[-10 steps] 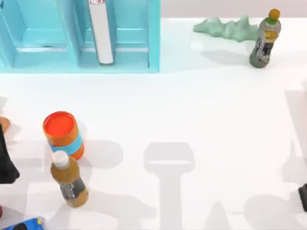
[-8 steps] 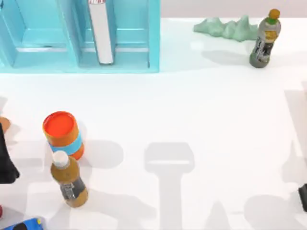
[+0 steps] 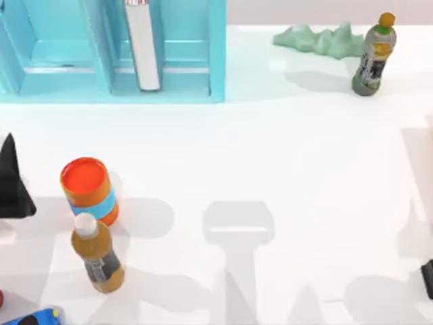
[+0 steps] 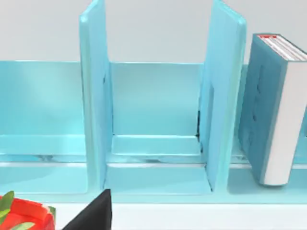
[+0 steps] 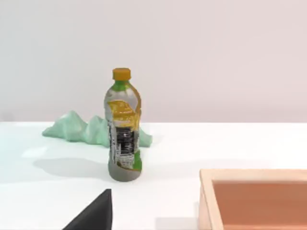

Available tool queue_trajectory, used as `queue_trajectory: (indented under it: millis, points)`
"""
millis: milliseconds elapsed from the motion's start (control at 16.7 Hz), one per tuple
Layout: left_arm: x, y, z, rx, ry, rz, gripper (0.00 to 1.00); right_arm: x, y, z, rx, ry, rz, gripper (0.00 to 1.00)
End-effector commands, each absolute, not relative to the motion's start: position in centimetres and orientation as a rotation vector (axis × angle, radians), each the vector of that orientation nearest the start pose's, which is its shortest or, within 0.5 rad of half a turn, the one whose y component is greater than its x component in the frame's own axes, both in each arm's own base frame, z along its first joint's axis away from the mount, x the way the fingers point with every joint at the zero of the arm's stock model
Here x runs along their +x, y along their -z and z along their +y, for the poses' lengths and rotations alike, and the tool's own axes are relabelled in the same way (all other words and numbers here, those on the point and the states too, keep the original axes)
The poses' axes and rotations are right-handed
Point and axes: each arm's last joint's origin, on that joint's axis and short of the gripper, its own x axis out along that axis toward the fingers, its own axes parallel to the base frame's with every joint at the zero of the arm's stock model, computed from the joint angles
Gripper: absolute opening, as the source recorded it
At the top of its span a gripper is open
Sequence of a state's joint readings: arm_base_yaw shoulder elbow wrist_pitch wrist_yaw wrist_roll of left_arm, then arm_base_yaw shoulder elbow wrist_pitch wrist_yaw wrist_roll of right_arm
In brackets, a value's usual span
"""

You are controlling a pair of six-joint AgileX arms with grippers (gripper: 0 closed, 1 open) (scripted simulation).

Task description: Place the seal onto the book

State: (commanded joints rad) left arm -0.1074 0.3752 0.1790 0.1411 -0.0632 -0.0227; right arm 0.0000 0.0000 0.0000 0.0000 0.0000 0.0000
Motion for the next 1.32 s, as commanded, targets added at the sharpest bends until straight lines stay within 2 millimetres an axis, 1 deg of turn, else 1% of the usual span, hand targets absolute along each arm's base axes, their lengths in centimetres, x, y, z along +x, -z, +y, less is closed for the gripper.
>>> queue_trajectory:
  millis: [60, 180, 360, 600, 780, 900, 1020, 1200, 1320]
  points:
    - [14.0, -20.9, -1.6, -0.023, 0.046, 0.078, 1.0, 10.6, -16.0, -0.1, 0.0, 0.0, 0.0, 1.0]
    - [16.6, -21.8, -2.5, -0.019, 0.05, 0.135, 1.0, 10.6, -16.0, -0.1, 0.0, 0.0, 0.0, 1.0]
    - [21.5, -22.1, -4.6, -0.005, 0.052, 0.214, 1.0, 10.6, -16.0, -0.1, 0.0, 0.0, 0.0, 1.0]
    - [27.6, -20.6, -8.1, 0.01, 0.052, 0.265, 1.0, 10.6, -16.0, -0.1, 0.0, 0.0, 0.0, 1.0]
    - [31.3, -18.4, -10.9, 0.014, 0.05, 0.284, 1.0, 10.6, -16.0, -0.1, 0.0, 0.0, 0.0, 1.0]
    - [33.2, -16.6, -12.5, 0.016, 0.047, 0.297, 1.0, 10.6, -16.0, -0.1, 0.0, 0.0, 0.0, 1.0]
    - [34.6, -14.9, -13.9, 0.015, 0.046, 0.303, 1.0, 10.6, -16.0, -0.1, 0.0, 0.0, 0.0, 1.0]
    - [35.6, -13.5, -15.2, 0.012, 0.047, 0.302, 1.0, 10.6, -16.0, -0.1, 0.0, 0.0, 0.0, 1.0]
    - [35.7, -13.3, -15.3, 0.012, 0.047, 0.302, 1.0, 10.6, -16.0, -0.1, 0.0, 0.0, 0.0, 1.0]
